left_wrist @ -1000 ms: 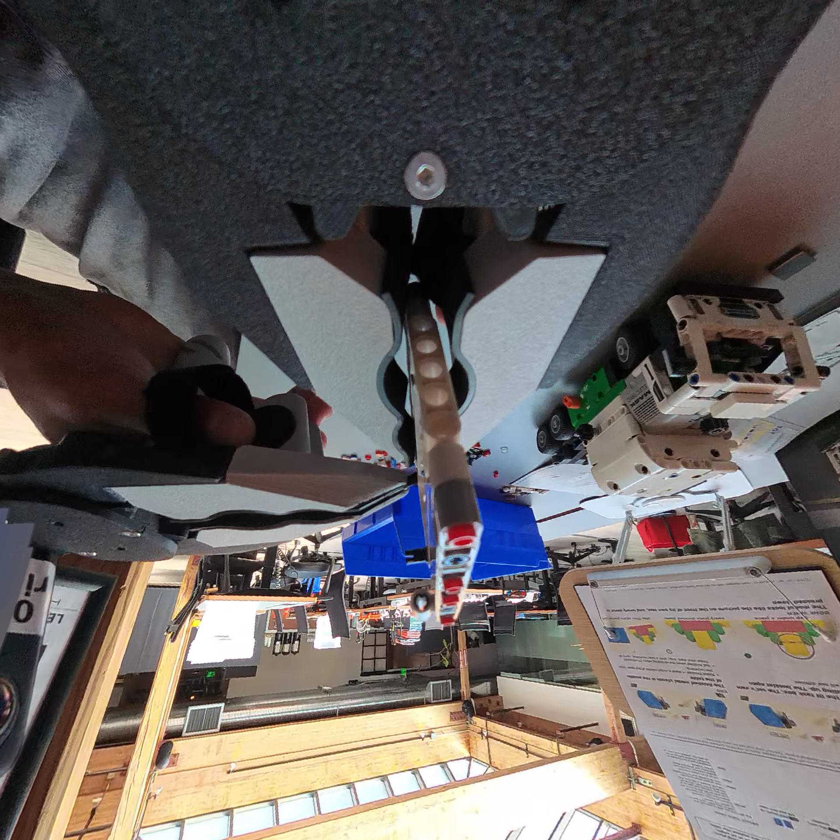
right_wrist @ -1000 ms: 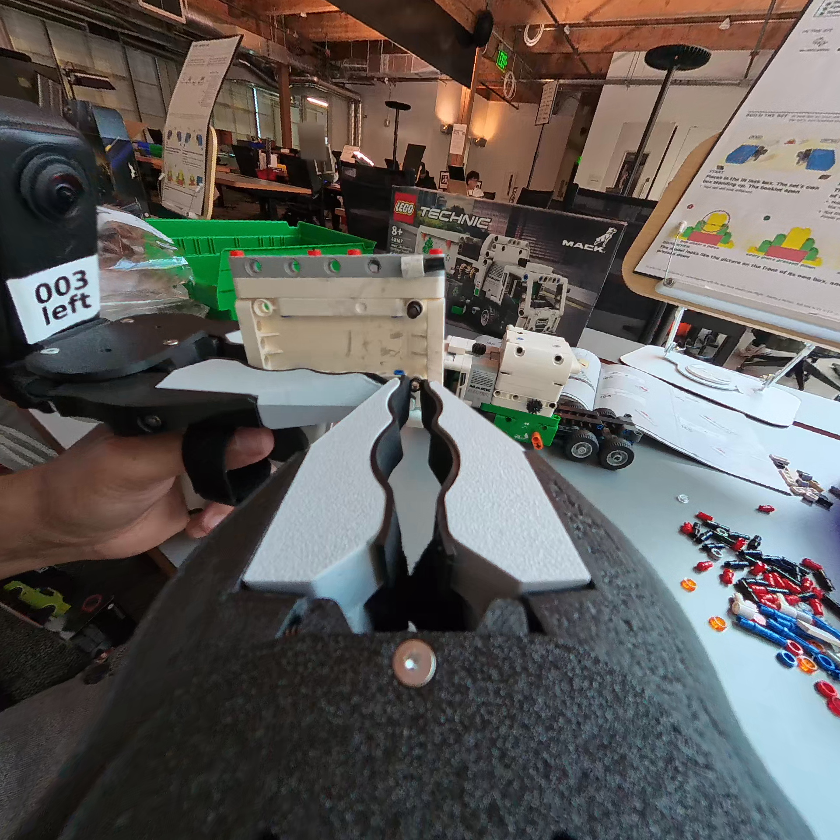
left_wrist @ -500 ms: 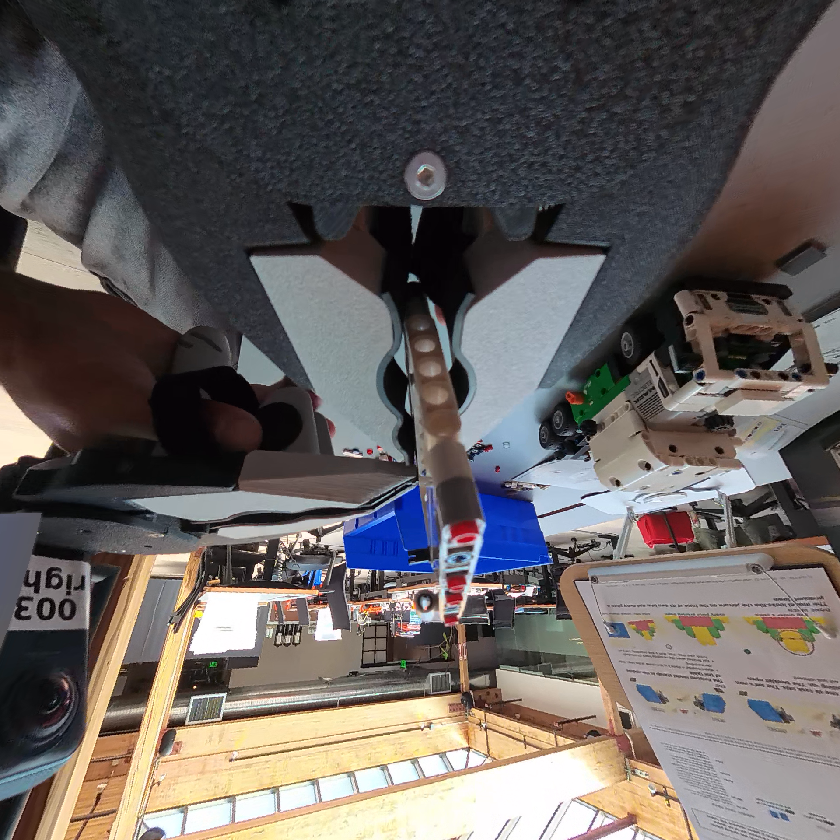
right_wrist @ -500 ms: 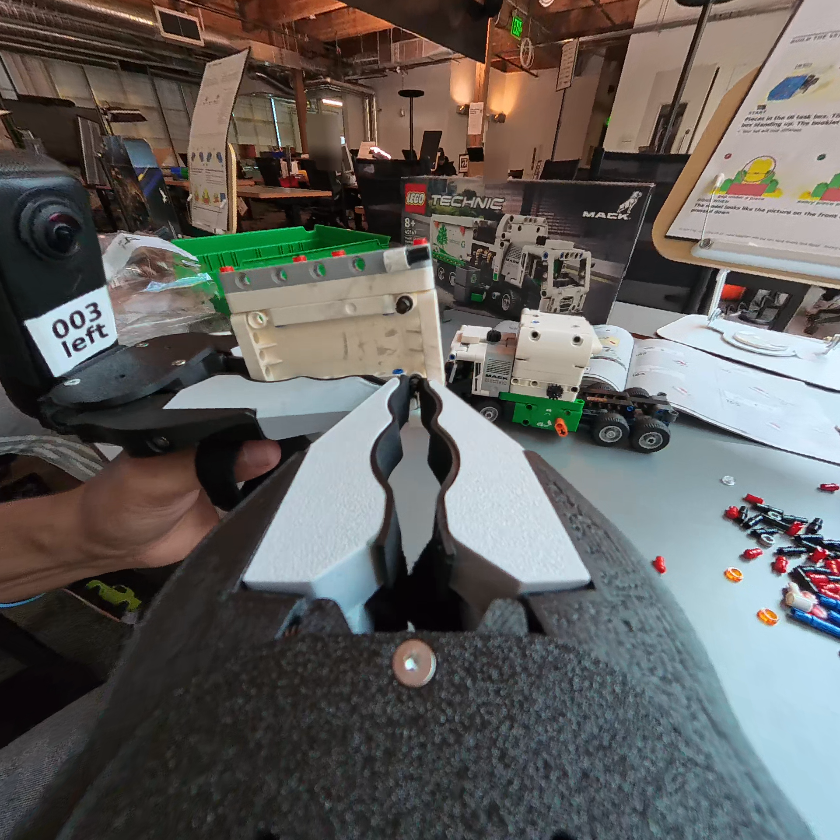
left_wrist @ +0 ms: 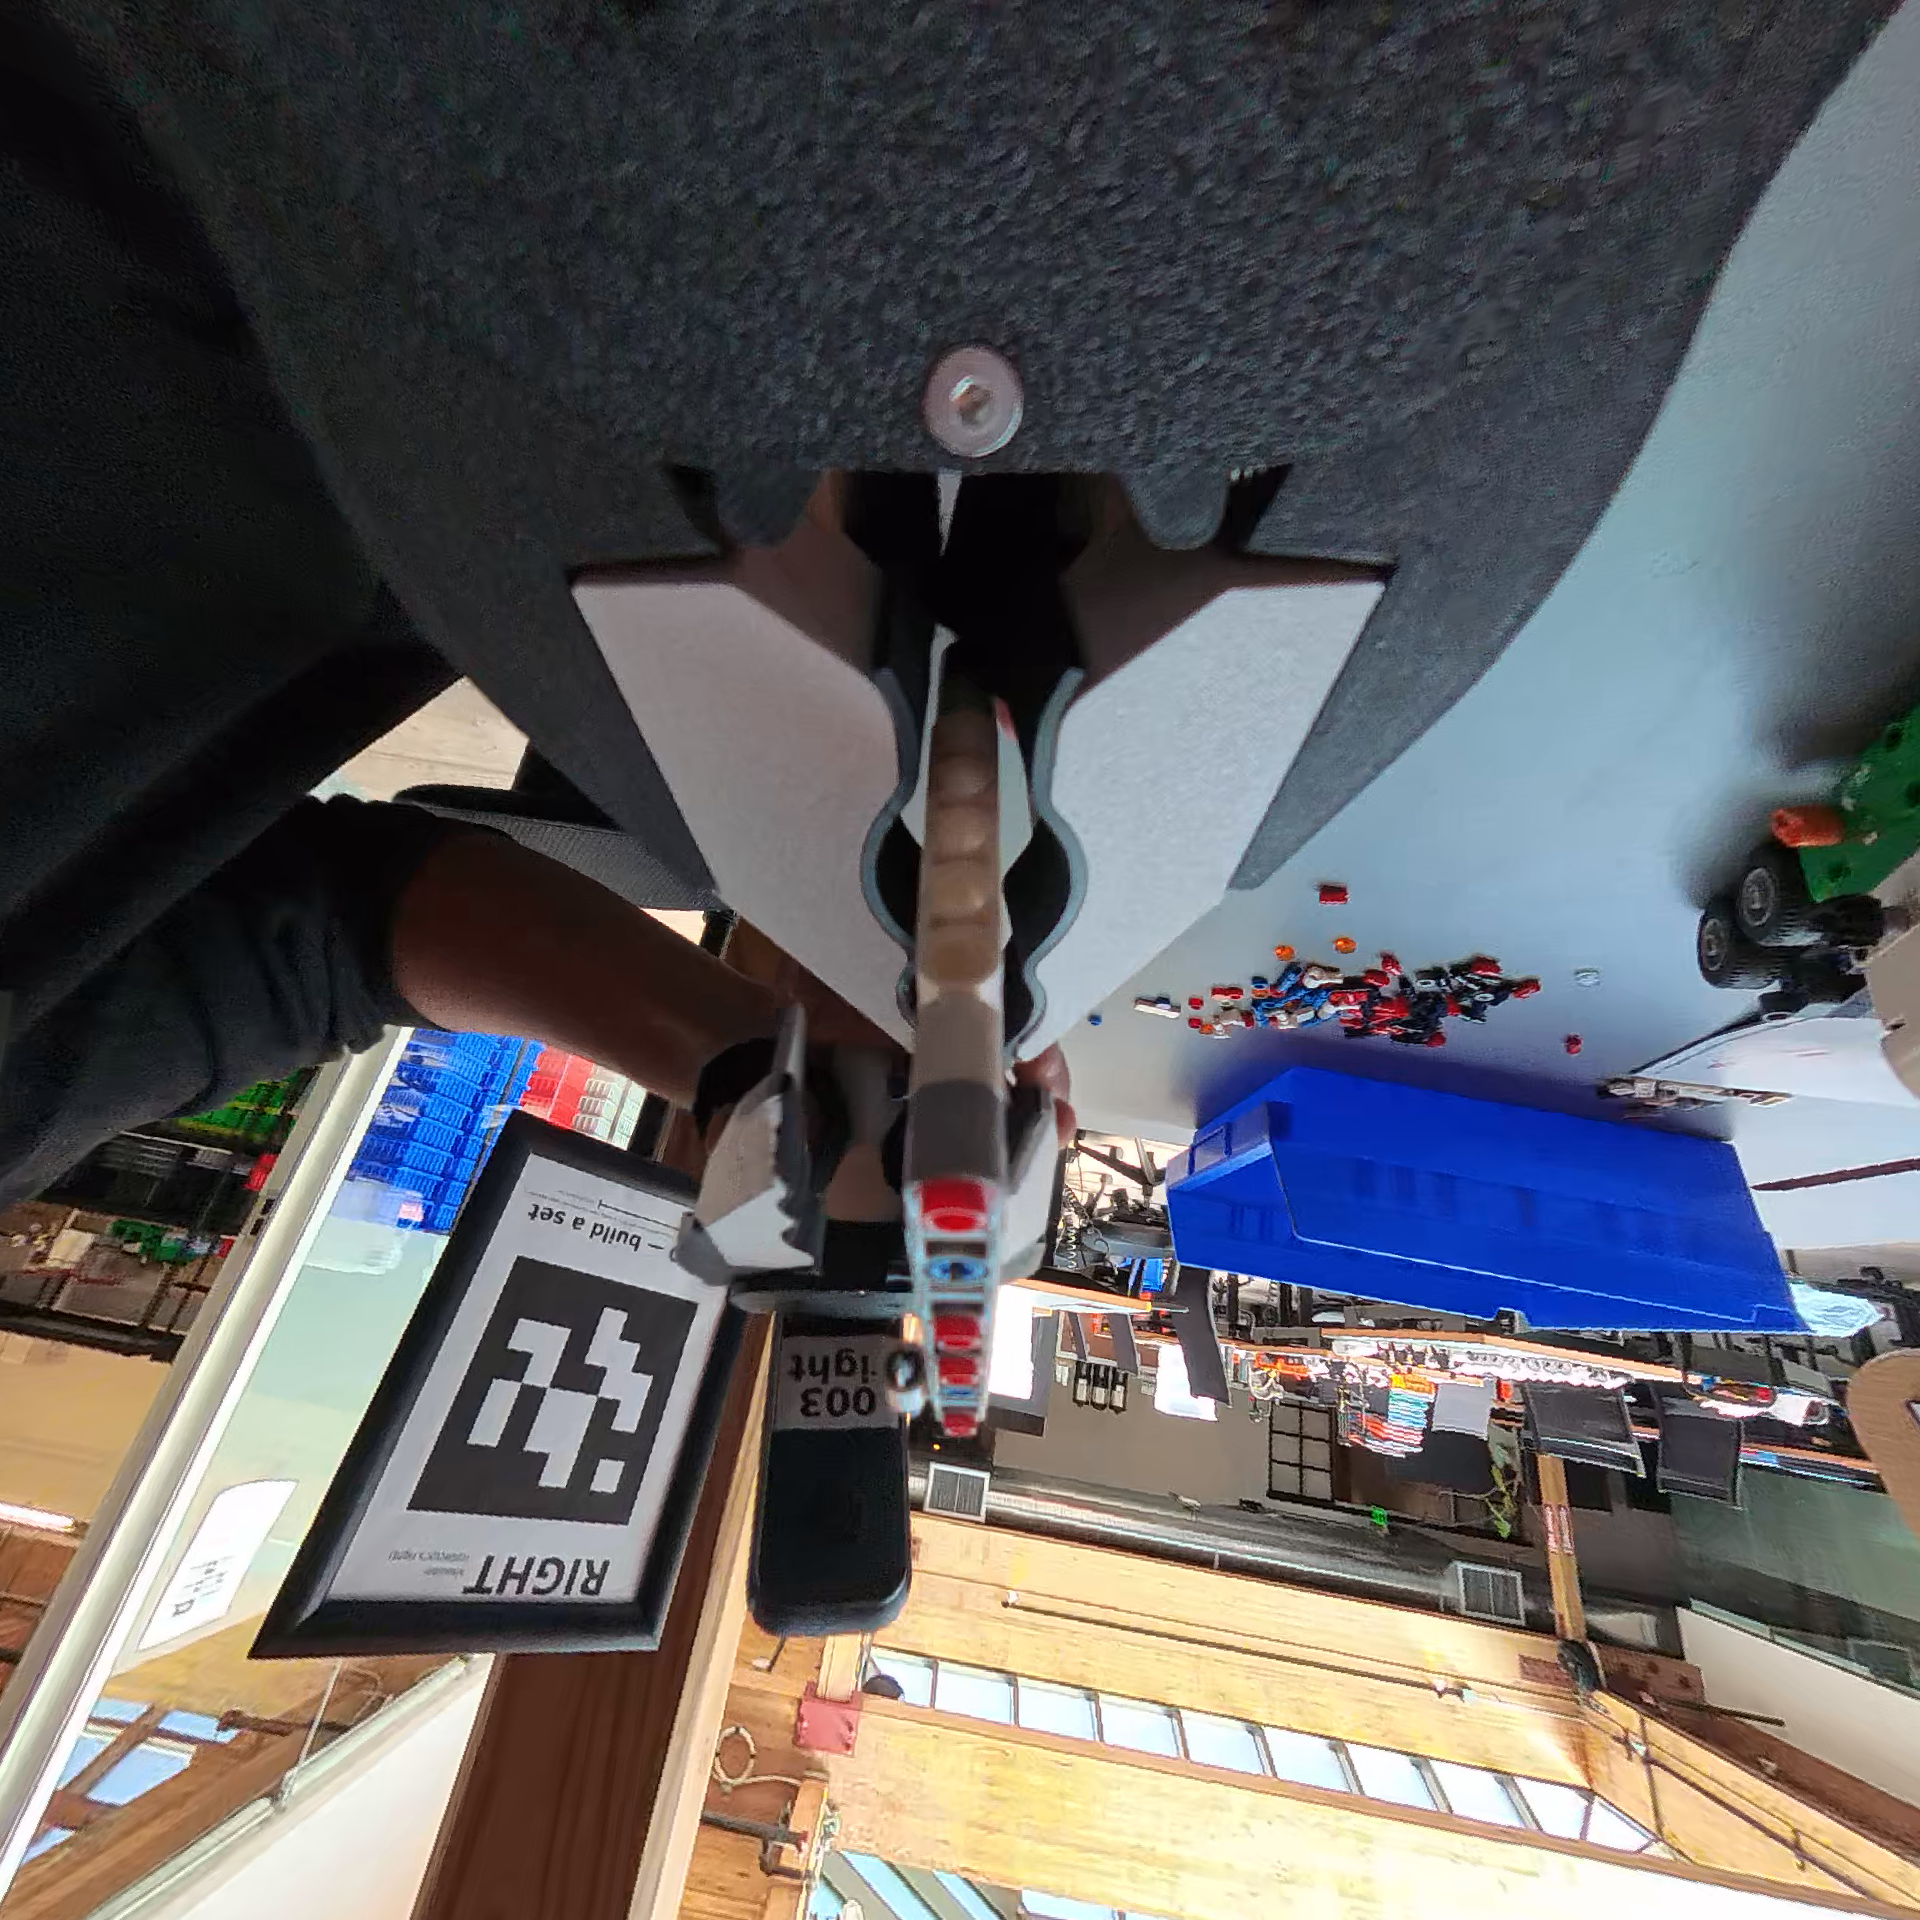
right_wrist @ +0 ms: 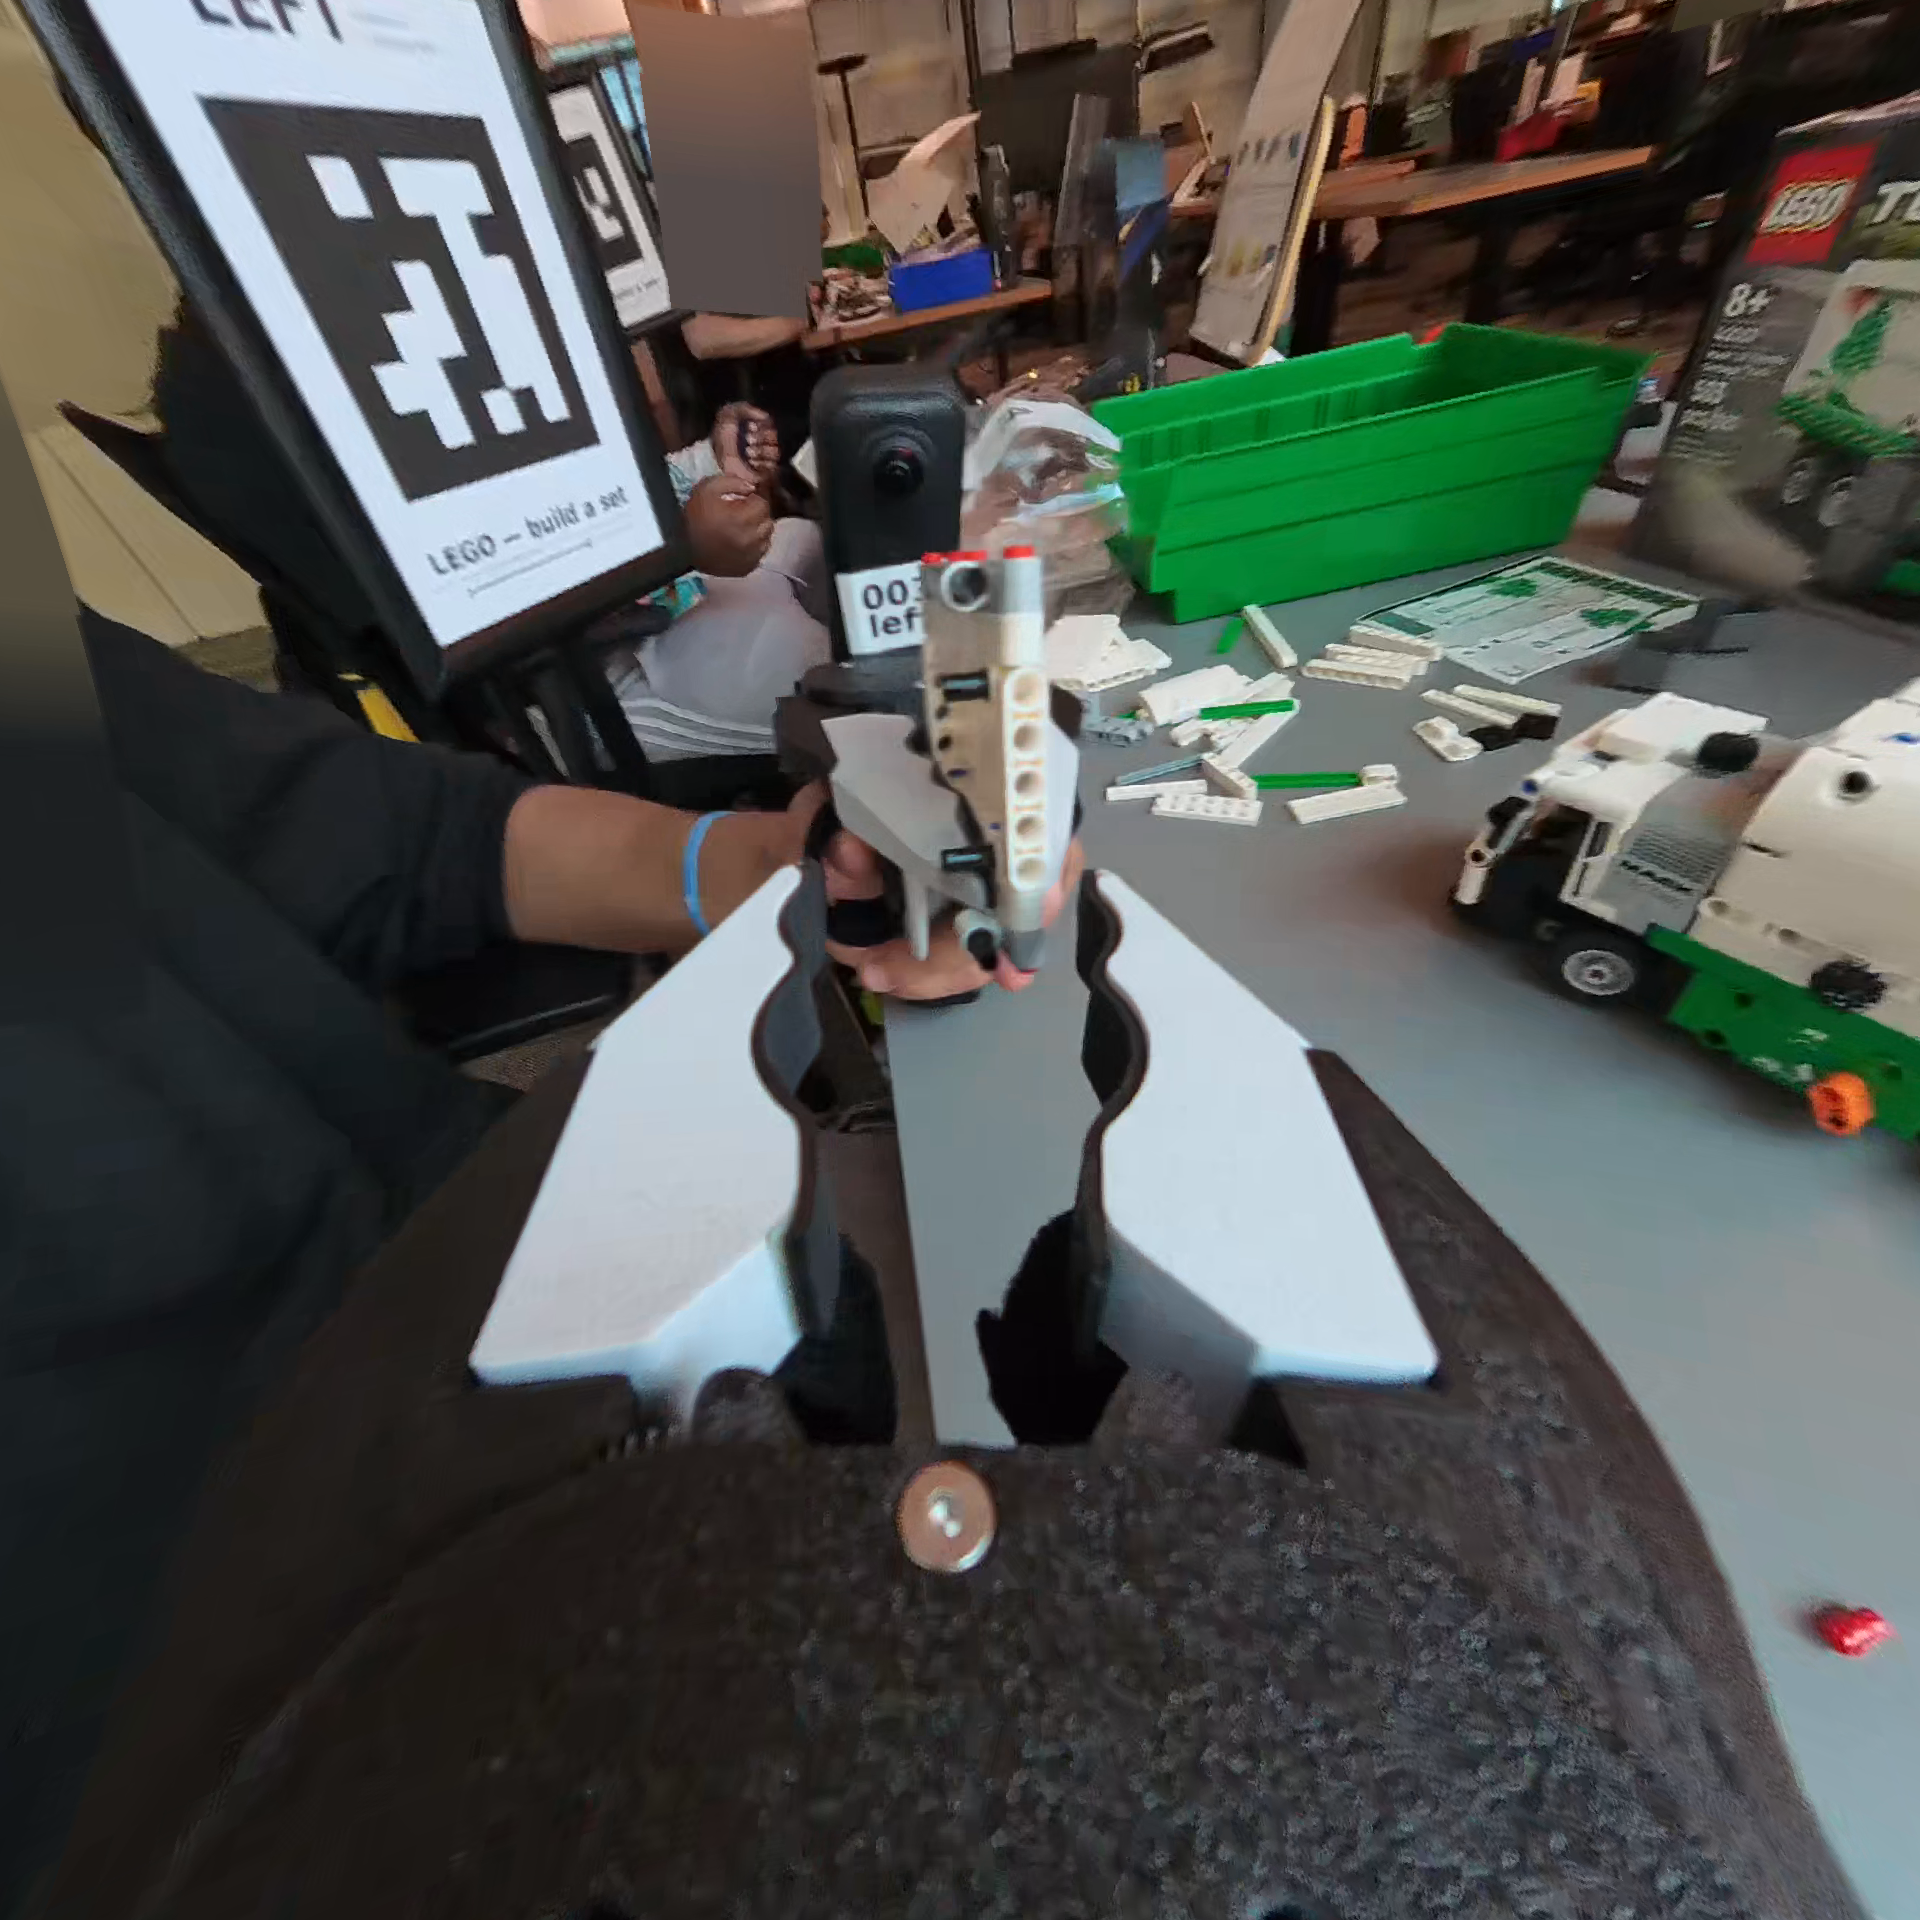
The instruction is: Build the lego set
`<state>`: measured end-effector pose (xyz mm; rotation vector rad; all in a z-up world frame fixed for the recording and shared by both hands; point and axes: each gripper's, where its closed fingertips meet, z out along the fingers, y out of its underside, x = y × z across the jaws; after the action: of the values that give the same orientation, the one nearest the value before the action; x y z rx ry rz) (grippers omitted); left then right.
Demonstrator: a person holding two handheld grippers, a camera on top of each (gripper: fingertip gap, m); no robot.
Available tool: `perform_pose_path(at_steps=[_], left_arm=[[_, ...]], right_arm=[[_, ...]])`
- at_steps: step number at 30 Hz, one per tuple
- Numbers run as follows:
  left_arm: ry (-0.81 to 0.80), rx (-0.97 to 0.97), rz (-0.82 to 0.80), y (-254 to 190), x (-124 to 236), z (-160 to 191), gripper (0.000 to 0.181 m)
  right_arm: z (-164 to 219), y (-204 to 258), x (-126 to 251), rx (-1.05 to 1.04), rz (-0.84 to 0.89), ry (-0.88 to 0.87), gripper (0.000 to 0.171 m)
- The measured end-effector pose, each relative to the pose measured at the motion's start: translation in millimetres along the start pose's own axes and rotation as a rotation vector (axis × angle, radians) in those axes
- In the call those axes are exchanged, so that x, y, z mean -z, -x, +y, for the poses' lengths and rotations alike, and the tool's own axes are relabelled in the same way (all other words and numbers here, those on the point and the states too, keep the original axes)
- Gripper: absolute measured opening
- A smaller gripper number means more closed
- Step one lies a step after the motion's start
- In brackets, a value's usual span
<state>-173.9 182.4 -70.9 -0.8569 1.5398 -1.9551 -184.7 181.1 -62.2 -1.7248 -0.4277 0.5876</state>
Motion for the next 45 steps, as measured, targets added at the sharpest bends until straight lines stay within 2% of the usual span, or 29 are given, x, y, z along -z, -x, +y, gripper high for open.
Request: perform_pose_path(at_steps=[6, 12, 17, 21, 22, 24, 26, 27, 28, 30, 34, 37, 38, 40, 42, 43, 44, 45], left_arm=[[0.014, 0.002, 0.013, -2.5, -1.7, 2.3, 0.006], [0.019, -0.005, 0.018, -4.1, -2.1, 3.2, 0.006], [0.032, 0.051, 0.05, -3.1, -2.8, 4.4, 0.006], [0.107, 0.214, 0.159, -8.3, -4.4, 13.1, 0.005], [0.123, 0.231, 0.158, -7.5, -5.4, 15.4, 0.006], [0.164, 0.233, 0.157, -8.7, -7.7, 20.9, 0.006], [0.196, 0.214, 0.107, -4.0, -9.1, 25.6, 0.006], [0.208, 0.176, 0.069, -1.1, -9.1, 26.8, 0.007], [0.22, 0.115, 0.014, 3.8, -7.6, 27.5, 0.017], [0.277, -0.051, -0.126, 19.5, 2.2, 29.5, 0.044], [0.481, -0.464, -0.408, 53.4, 32.3, 28.3, 0.082], [0.724, -0.773, -0.461, 60.8, 34.3, 37.5, 0.11], [0.812, -0.849, -0.454, 63.0, 31.7, 44.1, 0.115], [0.96, -0.928, -0.394, 65.3, 24.1, 60.9, 0.115], [1.075, -0.904, -0.307, 65.5, 17.7, 78.8, 0.11], [1.104, -0.904, -0.286, 67.5, 13.8, 82.0, 0.104], [1.135, -0.91, -0.267, 69.9, 11.6, 83.6, 0.09], [1.177, -0.906, -0.248, 72.1, 11.2, 85.8, 0.089]], right_arm=[[3.0, -6.5, -6.8, 0.102, 0.047, 0.012, 0.02], [3.5, -6.1, -7.5, 0.116, 0.026, 0.009, 0.016], [3.3, -7.2, -8.3, 0.011, -0.021, -0.011, 0.016], [-8.3, -4.3, -0.8, -0.05, -0.099, 0.001, 0.031], [-10.8, -7.8, -0.7, -0.068, -0.094, 0.007, 0.03], [-1.4, -14.0, -2.9, -0.082, -0.079, 0.077, 0.008], [3.4, -17.0, -1.1, -0.154, -0.083, 0.097, 0.006], [5.0, -19.9, -0.3, -0.185, -0.072, 0.09, 0.006], [5.3, -23.1, 0.3, -0.212, -0.053, 0.063, 0.006], [7.3, -30.0, 2.2, -0.307, -0.015, 0.003, 0.006], [23.7, -57.1, 12.3, -0.673, 0.091, -0.129, 0.006], [41.3, -62.8, 13.2, -0.825, 0.084, -0.164, 0.006], [47.9, -63.7, 11.6, -0.86, 0.085, -0.152, 0.006], [59.9, -63.9, 6.7, -0.851, 0.118, -0.112, 0.006], [64.1, -60.1, 1.6, -0.831, 0.131, -0.105, 0.006], [64.6, -55.8, -1.2, -0.834, 0.113, -0.097, 0.006], [65.7, -52.8, -3.0, -0.828, 0.102, -0.082, 0.006], [66.6, -53.9, -2.5, -0.816, 0.115, -0.075, 0.006]])
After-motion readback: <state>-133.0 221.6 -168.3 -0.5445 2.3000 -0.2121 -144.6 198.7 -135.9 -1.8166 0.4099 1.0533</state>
